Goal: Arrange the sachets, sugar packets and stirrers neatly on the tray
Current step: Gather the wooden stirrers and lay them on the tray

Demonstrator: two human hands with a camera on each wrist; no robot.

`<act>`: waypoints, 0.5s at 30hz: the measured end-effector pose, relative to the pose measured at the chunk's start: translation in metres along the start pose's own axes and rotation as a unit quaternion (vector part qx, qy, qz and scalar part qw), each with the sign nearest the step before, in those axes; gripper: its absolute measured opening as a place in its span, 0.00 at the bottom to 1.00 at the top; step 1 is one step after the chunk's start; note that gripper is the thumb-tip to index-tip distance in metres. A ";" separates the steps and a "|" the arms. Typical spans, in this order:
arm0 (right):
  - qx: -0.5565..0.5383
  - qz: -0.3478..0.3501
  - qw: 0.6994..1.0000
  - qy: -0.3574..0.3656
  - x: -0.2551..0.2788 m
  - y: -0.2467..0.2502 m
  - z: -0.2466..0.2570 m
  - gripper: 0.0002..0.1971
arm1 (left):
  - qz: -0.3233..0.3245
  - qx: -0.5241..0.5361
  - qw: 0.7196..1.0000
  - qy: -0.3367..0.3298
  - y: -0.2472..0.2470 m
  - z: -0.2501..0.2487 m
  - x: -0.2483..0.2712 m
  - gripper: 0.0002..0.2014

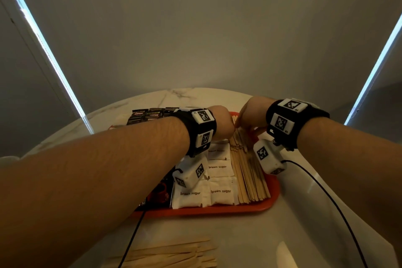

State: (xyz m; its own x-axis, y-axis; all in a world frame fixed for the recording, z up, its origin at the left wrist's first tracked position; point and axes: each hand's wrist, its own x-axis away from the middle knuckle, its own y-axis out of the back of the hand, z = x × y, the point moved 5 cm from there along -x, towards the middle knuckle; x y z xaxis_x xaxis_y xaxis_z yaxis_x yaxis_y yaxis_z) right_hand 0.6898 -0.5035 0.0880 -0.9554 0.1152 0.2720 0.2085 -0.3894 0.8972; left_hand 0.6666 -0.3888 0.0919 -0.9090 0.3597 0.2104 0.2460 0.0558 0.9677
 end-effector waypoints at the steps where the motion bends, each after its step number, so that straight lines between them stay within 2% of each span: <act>1: 0.012 -0.009 1.000 0.005 -0.002 0.002 -0.001 0.14 | 0.002 -0.004 1.000 0.004 -0.002 0.002 -0.002 0.12; 3: 0.036 -0.031 0.999 0.009 -0.004 0.007 -0.002 0.17 | 0.001 -0.009 1.000 -0.002 -0.004 0.002 -0.002 0.16; 5: 0.038 -0.018 0.999 0.011 -0.006 0.006 -0.005 0.17 | 0.000 -0.013 1.000 -0.019 -0.004 -0.002 -0.003 0.17; 8: 0.009 0.026 1.000 0.003 -0.006 0.000 -0.009 0.13 | 0.006 -0.024 0.999 -0.034 -0.007 -0.006 -0.005 0.18; 13: 0.038 -0.010 0.999 0.025 -0.007 0.005 -0.011 0.12 | 0.006 -0.013 1.000 -0.026 -0.008 -0.007 -0.009 0.17; 15: 0.039 0.013 0.999 0.027 -0.011 0.000 -0.016 0.13 | 0.002 -0.004 1.000 -0.025 -0.008 -0.007 -0.009 0.17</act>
State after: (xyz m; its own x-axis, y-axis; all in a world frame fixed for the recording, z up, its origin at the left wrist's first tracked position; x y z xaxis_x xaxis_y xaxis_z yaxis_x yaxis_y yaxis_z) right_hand 0.6971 -0.5193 0.0797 -0.9588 0.0547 0.2788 0.2479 -0.3185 0.9149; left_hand 0.6703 -0.3988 0.0836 -0.8902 0.4053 0.2080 0.2473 0.0463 0.9678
